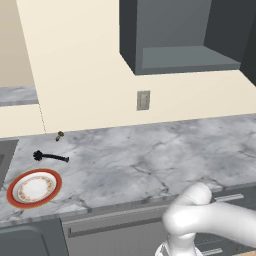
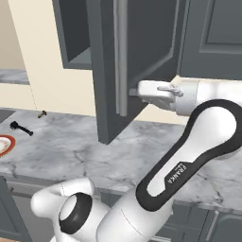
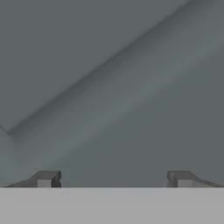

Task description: Open the cabinet. Pick the dish brush and place it next to the sink. Then close the cabinet.

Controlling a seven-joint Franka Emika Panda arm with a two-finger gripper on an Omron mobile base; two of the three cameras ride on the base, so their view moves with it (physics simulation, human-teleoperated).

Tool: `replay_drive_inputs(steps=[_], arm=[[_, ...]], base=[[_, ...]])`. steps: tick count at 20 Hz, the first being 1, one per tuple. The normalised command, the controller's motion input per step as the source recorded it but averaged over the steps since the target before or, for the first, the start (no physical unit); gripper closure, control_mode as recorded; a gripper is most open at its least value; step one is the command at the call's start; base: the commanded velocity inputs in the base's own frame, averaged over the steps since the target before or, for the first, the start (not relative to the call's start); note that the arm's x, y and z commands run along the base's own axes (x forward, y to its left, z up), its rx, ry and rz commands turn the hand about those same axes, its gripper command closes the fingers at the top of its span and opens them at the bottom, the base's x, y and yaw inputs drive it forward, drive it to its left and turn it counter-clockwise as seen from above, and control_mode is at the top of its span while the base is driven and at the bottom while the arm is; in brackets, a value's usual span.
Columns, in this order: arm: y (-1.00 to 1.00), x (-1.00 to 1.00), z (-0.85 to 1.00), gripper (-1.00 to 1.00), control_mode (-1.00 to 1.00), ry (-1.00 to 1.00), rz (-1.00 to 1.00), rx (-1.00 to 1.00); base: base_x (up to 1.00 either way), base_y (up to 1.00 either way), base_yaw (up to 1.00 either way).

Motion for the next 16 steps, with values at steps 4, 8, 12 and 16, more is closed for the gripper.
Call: replay_drive_inputs(steps=[4,8,12,16], arm=[[1.0,-0.45,0.12,-1.0,-1.0,-0.33,0.09,-0.43],[1.0,-0.1,0.0,-1.0,-1.0,-0.22,-0.04,-0.34],[0.94,0.0,0.0,-1.0,-1.0,-0.11,-0.2,-0.16],[0.97,0.16,-0.12,-1.0,-1.0,-0.11,-0.29,-0.04]], base=[[0.0,0.0,0.0],[0.0,0.0,0.0],[0.0,0.0,0.0],[0.0,0.0,0.0]])
